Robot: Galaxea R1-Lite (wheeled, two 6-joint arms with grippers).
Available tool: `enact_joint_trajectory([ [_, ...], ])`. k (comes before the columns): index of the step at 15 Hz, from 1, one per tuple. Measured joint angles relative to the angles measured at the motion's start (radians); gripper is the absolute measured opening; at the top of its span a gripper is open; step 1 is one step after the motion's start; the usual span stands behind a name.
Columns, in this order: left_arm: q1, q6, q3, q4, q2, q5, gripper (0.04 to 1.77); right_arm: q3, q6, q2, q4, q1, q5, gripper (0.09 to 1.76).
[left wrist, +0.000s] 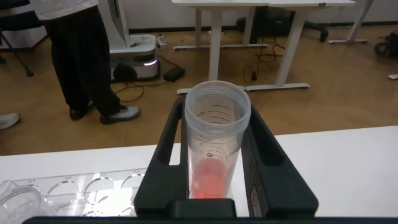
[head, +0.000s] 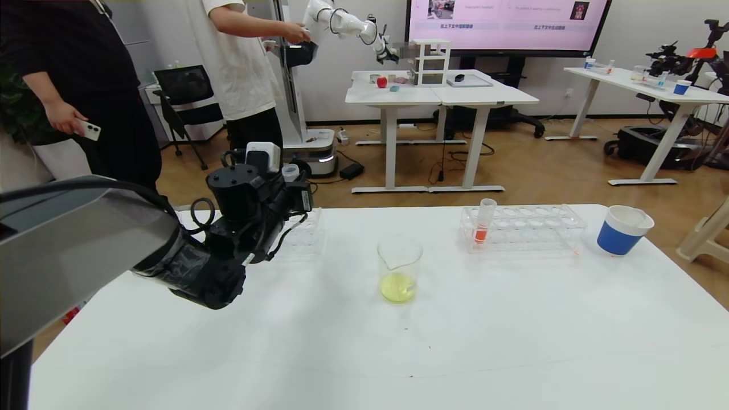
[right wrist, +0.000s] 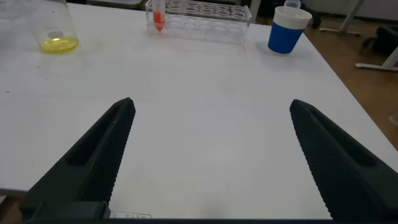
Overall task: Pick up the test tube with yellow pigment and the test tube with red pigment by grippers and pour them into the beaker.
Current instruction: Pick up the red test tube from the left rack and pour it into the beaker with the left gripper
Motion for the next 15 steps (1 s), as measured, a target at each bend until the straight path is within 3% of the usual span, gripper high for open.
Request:
enact_joint_trajectory([
  [3, -0.014, 0.113, -0.001, 0.013, -0.043, -0.1, 0.5, 0.0, 0.0, 0.0, 0.0, 0.0, 0.0, 1.74],
  [9, -0.106, 0.369, 0.02, 0.004, -0.106, -0.322, 0.5, 0.0, 0.0, 0.0, 0.0, 0.0, 0.0, 1.74],
  [15, -0.203, 0.439, 0.051, -0.038, -0.106, -0.354, 0.5, 0.0, 0.0, 0.0, 0.0, 0.0, 0.0, 1.74],
])
